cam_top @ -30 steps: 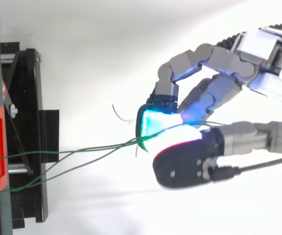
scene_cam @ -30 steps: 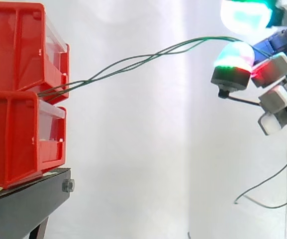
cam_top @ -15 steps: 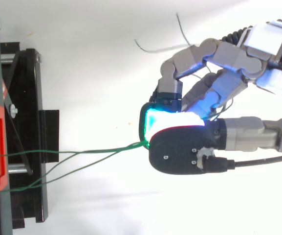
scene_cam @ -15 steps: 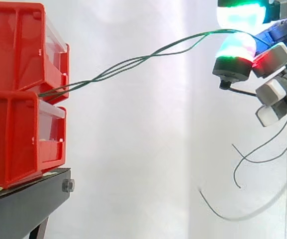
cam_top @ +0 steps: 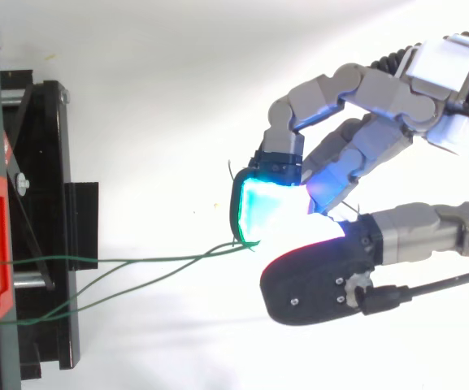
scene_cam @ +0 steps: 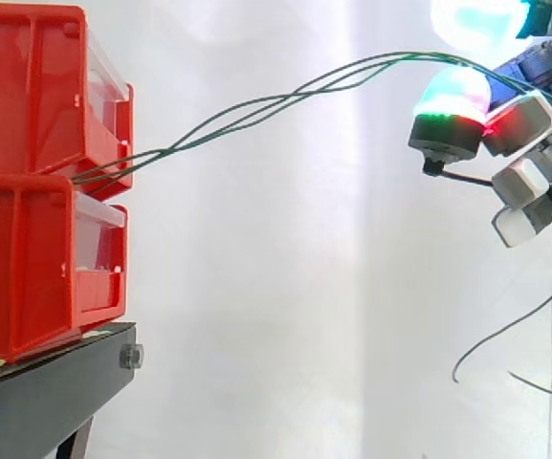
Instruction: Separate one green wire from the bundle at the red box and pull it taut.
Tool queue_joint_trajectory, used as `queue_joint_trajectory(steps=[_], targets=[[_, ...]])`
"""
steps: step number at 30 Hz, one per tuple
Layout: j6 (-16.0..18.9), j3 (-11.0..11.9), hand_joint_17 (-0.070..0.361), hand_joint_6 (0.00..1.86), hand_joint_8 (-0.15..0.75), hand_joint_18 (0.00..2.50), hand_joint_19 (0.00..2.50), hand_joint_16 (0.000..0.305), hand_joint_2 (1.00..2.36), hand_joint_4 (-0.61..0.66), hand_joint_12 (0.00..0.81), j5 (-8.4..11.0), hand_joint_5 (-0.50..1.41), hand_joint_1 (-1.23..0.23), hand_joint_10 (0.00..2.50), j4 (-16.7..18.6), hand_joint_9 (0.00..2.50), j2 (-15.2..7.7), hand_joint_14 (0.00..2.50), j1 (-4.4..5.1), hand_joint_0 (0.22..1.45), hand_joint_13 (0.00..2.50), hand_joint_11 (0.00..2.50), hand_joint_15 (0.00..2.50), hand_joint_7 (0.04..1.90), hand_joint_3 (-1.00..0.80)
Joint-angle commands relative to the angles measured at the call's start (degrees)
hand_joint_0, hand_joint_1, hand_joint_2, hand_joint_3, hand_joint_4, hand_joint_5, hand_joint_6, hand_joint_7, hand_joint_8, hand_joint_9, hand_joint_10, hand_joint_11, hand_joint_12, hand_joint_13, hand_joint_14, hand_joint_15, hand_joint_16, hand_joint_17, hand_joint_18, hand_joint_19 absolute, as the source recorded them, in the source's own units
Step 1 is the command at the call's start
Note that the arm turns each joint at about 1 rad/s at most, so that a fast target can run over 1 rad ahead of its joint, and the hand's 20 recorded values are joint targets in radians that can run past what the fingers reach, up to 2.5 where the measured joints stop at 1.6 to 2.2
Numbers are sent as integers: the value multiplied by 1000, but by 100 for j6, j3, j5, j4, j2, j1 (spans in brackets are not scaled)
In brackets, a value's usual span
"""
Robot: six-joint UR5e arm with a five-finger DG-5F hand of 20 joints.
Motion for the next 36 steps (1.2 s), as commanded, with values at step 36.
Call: queue_joint_trajectory(steps=[36], targets=[[0,-4,120,915,264,687,615,53,1000,135,375,-4,-187,-849,23,-37,1083,0,29,-36,641,857,1140,766,1006,-500]])
